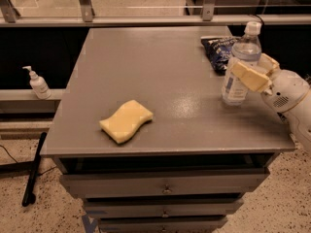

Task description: Place blue plastic bottle upright

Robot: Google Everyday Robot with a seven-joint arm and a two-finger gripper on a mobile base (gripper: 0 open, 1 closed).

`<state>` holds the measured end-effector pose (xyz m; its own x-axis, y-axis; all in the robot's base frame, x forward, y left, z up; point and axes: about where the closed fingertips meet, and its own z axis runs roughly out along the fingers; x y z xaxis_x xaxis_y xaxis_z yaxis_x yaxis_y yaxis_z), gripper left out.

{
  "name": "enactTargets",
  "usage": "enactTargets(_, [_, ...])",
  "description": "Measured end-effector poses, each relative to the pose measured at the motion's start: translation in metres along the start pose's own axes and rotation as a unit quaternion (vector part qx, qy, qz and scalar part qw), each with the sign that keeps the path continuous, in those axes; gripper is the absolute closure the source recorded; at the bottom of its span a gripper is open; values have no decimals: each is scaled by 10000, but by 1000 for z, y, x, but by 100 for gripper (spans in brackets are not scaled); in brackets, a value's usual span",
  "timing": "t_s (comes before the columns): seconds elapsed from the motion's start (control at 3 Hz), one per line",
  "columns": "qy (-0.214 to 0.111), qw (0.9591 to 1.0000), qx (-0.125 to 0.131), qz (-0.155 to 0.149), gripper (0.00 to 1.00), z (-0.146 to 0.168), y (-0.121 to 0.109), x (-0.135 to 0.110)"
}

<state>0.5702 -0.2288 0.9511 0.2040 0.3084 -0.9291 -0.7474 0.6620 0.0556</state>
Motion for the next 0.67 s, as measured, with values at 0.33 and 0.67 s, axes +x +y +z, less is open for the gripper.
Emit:
enactTargets(0.33, [-55,10000,11,7,100,-10,1,3])
enactTargets(0.67, [-97,9999,49,22,100,-17,0,4])
